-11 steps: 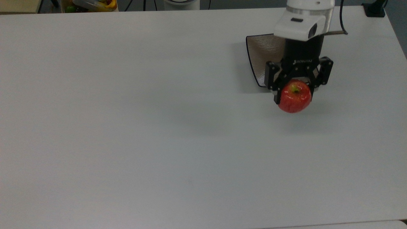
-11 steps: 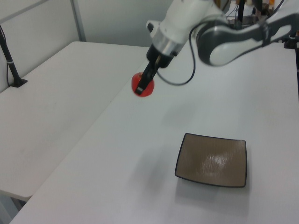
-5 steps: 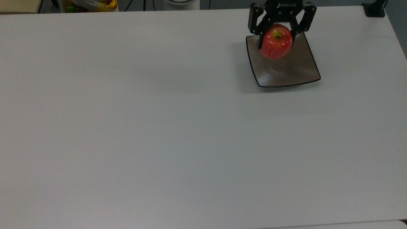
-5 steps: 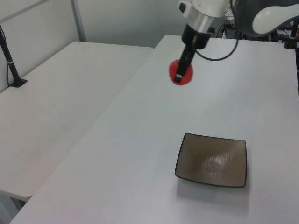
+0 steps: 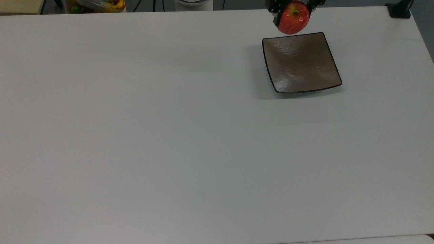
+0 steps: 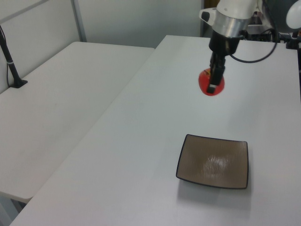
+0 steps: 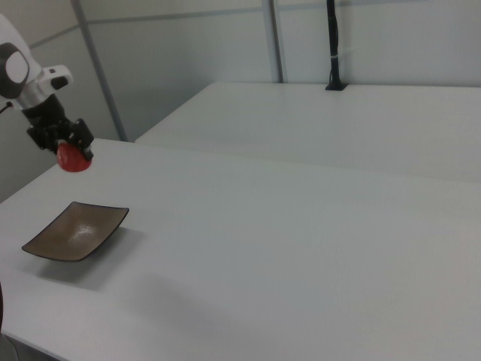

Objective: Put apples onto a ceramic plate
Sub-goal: 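Lower the held apple onto the center of the plate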

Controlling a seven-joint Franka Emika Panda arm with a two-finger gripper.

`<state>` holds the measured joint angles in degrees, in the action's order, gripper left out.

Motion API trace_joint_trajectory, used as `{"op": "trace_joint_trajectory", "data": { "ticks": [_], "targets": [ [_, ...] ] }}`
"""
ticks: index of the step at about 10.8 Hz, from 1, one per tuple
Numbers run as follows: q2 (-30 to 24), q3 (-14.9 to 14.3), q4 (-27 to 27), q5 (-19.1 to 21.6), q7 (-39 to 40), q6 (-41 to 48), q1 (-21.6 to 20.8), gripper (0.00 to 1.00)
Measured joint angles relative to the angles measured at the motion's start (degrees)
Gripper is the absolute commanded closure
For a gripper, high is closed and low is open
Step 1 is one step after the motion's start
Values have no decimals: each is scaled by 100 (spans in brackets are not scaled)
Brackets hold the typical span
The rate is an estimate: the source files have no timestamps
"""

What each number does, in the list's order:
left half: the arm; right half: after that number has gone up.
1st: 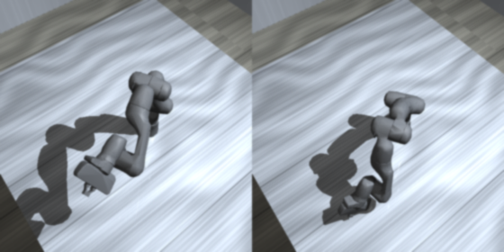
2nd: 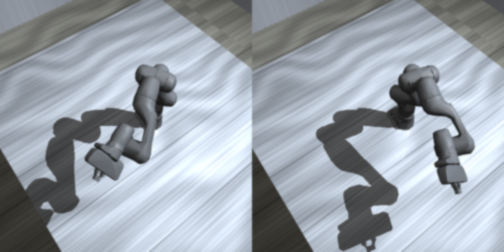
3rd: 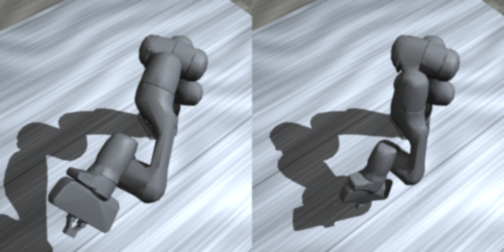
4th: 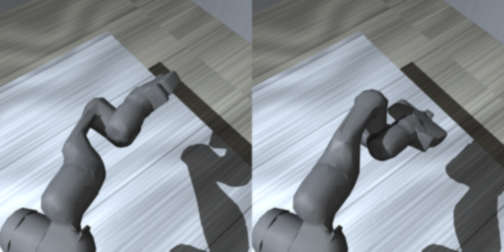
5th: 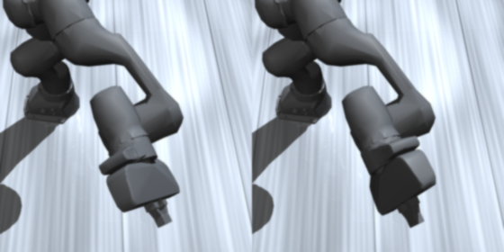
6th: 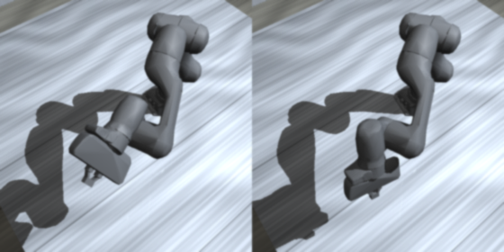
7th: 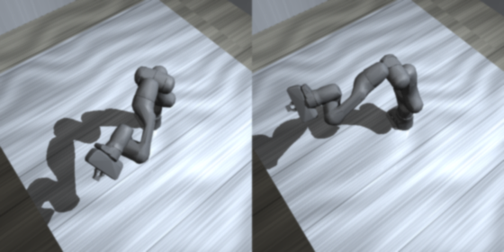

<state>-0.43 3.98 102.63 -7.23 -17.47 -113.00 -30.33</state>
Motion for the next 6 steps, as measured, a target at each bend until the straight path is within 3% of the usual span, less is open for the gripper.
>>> {"op": "trace_joint_trajectory", "data": {
  "ticks": [3,6],
  "targets": [
    [-58,456,578,21,27,-135,0,79],
    [64,654,1334,22,27,-1271,3,79]
  ]
}}
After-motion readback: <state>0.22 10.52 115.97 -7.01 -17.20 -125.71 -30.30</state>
